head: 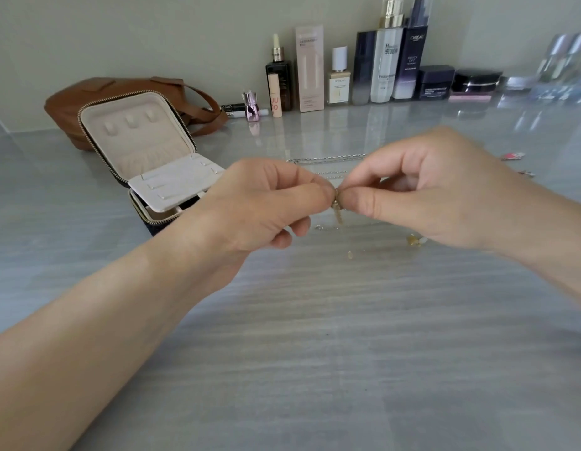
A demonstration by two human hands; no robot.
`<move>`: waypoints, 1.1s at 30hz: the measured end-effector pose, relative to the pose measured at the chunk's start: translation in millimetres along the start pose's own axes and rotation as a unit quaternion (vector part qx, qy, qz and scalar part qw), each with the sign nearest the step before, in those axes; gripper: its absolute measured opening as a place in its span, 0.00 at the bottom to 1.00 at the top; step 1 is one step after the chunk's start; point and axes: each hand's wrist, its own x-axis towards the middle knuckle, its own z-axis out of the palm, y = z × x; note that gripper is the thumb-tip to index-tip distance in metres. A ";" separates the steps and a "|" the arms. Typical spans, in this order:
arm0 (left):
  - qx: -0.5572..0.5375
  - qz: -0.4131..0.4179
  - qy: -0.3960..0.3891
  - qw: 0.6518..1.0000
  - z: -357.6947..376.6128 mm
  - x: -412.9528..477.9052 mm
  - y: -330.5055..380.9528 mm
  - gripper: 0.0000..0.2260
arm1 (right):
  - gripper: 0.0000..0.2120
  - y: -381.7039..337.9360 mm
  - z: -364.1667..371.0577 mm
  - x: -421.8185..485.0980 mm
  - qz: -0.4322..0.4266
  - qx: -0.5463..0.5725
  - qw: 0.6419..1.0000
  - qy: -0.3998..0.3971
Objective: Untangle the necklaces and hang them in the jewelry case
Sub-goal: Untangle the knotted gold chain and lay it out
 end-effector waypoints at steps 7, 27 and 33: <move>0.047 0.020 0.014 0.999 3.7 -0.1 -0.2 0.09 | 0.04 0.3 -0.6 -0.8 0.002 0.031 1.000 0.005; -0.190 -0.119 -0.164 0.961 2.6 -1.7 1.2 0.03 | 0.03 5.8 6.0 0.2 0.011 0.068 0.997 -0.029; -0.190 -0.105 -0.097 0.971 2.7 -1.0 4.1 0.03 | 0.07 4.5 9.5 0.7 0.052 0.090 0.994 -0.027</move>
